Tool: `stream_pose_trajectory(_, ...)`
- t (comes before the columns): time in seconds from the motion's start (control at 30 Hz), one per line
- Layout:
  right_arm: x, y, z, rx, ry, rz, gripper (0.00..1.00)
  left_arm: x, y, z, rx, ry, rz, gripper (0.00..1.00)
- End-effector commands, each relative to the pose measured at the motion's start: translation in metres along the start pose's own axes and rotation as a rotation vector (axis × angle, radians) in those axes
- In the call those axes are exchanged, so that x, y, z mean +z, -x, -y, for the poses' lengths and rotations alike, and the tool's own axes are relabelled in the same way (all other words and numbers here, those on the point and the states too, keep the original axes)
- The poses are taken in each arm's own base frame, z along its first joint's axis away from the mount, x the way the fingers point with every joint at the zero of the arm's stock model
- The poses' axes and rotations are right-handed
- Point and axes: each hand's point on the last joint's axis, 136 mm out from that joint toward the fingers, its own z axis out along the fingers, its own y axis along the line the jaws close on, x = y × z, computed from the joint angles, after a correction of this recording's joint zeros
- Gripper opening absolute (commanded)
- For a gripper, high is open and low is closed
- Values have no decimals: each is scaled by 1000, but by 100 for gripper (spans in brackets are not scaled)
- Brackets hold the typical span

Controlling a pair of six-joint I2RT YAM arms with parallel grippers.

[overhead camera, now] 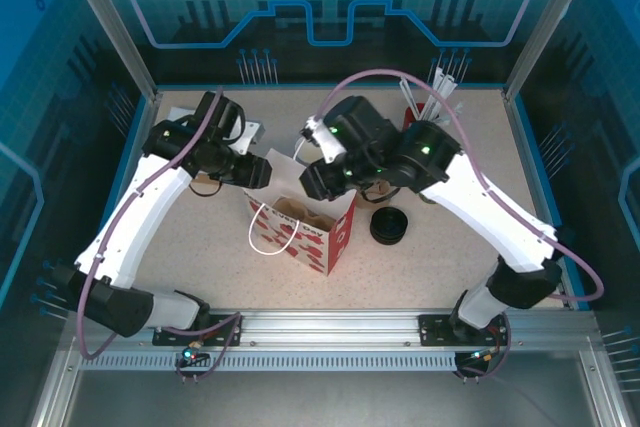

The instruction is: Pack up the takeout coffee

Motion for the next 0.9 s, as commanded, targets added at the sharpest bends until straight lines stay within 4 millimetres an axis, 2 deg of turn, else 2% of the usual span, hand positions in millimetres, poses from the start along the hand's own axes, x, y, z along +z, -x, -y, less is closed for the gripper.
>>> stream_pose_trajectory(0.0,9,-6,-7,-41,-26,-50,29,-6,-6,-9,-6,22,23,54)
stream_pose_trajectory(0.1,25,-8,-5,-47,-59,-95,29,-4,-11,-14,-21,23,19,55)
stream_pose_trajectory(0.4,80,-31,21,-79,-212,-301,29,1,-17,-15,-40,8,23,55)
stream_pose_trajectory(0.67,106,-38,56,-138,-388,-358,29,4,-22,-18,-40,17,19,56)
stream_pose_trajectory(0.87,125,-42,68,-220,-413,-381,18,5,-23,-20,-29,26,26,56)
